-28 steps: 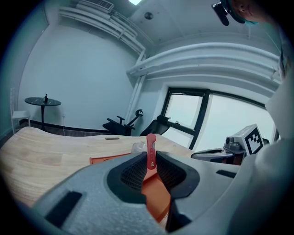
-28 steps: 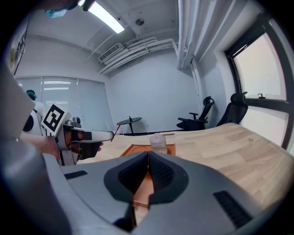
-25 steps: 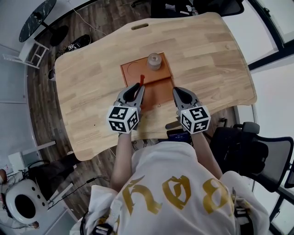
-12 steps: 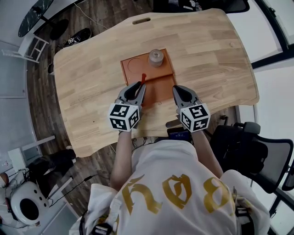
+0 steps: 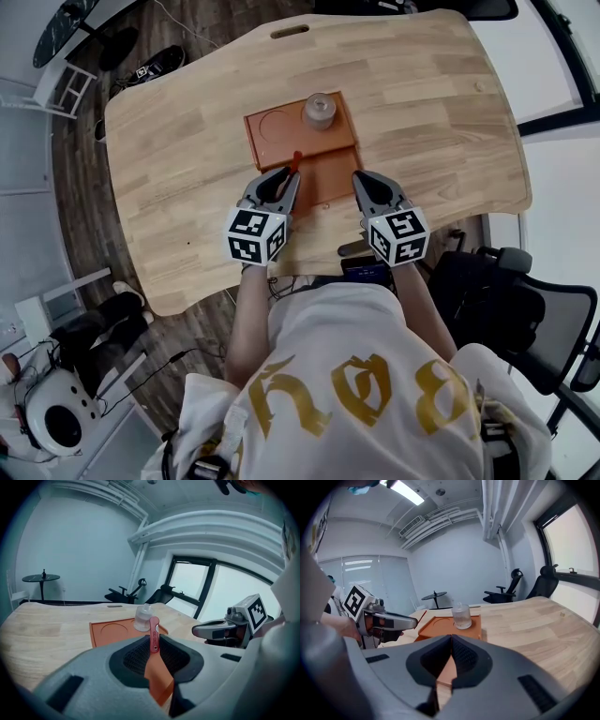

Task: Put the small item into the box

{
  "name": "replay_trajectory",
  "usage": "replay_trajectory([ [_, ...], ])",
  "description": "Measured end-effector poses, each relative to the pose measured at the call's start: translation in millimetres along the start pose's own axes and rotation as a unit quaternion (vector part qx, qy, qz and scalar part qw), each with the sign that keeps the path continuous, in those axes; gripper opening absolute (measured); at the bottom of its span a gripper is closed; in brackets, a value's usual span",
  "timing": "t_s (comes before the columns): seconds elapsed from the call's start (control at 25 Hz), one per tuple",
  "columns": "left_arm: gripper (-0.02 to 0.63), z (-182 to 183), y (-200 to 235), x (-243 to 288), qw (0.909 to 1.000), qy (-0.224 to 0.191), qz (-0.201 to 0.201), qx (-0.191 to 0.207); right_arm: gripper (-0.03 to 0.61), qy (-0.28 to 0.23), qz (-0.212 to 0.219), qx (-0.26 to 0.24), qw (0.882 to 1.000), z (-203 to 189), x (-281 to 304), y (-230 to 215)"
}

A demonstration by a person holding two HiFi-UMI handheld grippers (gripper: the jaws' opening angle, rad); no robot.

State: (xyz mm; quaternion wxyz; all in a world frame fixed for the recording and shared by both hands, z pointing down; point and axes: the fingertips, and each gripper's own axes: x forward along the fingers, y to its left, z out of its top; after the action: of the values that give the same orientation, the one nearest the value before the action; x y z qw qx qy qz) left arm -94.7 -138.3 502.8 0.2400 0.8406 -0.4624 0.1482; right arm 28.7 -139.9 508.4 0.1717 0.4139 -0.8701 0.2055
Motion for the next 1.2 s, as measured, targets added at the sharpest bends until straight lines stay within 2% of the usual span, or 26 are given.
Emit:
replay_trajectory([
  [0.6, 0.063, -34.4, -3.9, 24.4, 0.9973, 0.063, -0.028, 0.023, 0.012, 0.025, 0.006, 0.024, 0.999, -21.8, 15.1, -11.1],
  [0.8, 0.063, -53.0, -4.3, 28.0, 0.9933, 0.102, -0.034, 0.043, 0.012, 0.032, 0.007, 0.024, 0.999, -24.8, 18.6, -10.0],
  [1.2, 0.063, -71.7, -10.8, 44.3, 0.9843, 0.153, -0.056, 0.068, 0.012, 0.037, -0.001, 0.039, 0.999, -29.8, 20.0, -16.0],
])
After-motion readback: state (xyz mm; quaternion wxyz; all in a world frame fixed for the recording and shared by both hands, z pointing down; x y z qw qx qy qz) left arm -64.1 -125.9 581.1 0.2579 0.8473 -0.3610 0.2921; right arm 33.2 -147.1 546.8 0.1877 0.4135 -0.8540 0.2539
